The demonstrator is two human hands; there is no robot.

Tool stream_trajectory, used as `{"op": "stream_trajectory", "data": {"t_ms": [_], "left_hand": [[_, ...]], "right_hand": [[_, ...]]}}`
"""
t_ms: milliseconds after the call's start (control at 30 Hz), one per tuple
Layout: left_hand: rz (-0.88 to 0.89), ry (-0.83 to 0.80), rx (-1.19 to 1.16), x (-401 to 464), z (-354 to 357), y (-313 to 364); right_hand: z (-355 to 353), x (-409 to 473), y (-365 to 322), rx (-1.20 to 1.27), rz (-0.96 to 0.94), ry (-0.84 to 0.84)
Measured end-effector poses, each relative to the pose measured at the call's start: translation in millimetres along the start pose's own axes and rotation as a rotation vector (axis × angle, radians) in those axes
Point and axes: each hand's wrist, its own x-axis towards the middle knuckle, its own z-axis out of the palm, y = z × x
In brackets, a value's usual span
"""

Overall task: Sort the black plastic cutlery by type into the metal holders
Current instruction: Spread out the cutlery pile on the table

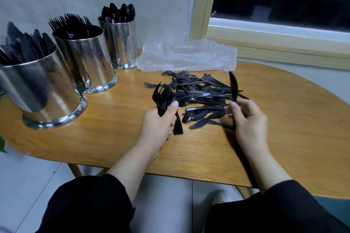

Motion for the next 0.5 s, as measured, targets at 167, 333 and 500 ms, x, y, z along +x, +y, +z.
{"op": "stream_trajectory", "data": {"t_ms": [167, 333, 500], "left_hand": [[-0.040, -0.075, -0.020, -1, 35, 8], [-0.059, -0.153, -0.005, 6, 79, 11], [-0.034, -0.220, 0.175, 2, 90, 1]], "right_hand": [[-9, 3, -2, 0.143, 0.008, -0.024], [-10, 4, -1, 0.228, 0.110, -0.187], [-10, 5, 3, 0.216, 0.096, -0.262]]}}
